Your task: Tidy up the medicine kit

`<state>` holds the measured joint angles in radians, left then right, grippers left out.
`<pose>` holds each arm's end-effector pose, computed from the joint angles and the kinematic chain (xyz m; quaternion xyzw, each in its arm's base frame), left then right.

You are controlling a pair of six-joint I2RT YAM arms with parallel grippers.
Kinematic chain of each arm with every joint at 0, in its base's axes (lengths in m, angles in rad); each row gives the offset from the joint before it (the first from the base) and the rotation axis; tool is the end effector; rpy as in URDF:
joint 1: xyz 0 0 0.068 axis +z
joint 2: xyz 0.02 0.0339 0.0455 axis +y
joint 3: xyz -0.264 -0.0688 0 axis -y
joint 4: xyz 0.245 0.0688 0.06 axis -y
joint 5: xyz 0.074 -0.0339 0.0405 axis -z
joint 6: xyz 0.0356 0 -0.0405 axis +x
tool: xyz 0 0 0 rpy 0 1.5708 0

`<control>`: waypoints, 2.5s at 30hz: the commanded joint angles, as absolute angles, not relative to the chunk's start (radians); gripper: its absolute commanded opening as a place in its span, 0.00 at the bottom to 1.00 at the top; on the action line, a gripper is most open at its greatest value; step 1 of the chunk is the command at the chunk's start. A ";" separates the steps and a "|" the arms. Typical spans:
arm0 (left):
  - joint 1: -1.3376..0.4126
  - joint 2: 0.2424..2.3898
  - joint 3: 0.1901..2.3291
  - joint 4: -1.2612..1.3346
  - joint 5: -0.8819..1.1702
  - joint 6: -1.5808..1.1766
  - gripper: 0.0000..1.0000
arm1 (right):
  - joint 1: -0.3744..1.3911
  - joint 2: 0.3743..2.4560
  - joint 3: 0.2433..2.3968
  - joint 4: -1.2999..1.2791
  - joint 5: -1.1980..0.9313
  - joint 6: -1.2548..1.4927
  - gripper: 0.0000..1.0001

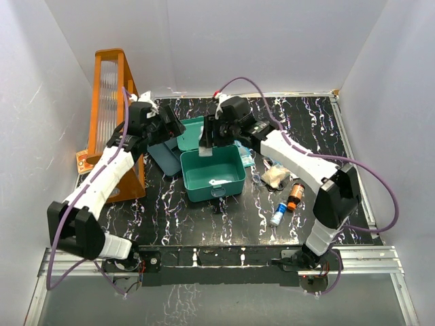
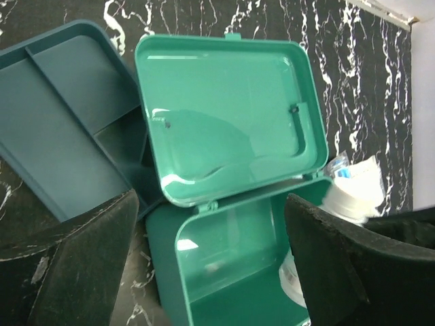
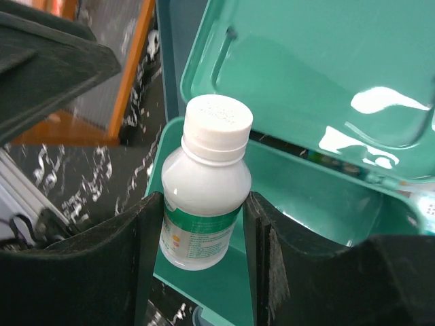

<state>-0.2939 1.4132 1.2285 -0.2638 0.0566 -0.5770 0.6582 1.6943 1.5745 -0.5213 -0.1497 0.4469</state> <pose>0.3144 -0.0973 0.3407 -0.1045 0.8400 -0.2461 0.4722 0.3056 0.2430 0.3405 -0.1273 0.8829 0.2915 0.3454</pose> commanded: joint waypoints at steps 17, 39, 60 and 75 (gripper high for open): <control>-0.284 1.186 0.956 -0.134 0.264 -0.439 0.76 | 0.792 1.811 1.532 -0.556 -0.279 0.314 0.48; -0.284 1.024 0.874 -0.095 0.221 -0.385 0.75 | 0.826 1.977 1.615 -0.576 -0.070 0.502 0.55; -0.284 1.079 0.925 -0.111 0.211 -0.353 0.66 | 0.854 1.978 1.420 -0.247 -0.100 0.422 0.31; -0.284 1.121 1.040 -0.109 0.228 -0.341 0.68 | 0.846 1.802 1.443 -0.348 0.042 0.425 0.42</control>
<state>-0.2890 1.1351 0.9905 -0.1326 0.2184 -0.3584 0.8505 1.9388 1.4242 -0.3359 -0.0059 0.4419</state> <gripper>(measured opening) 0.674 0.399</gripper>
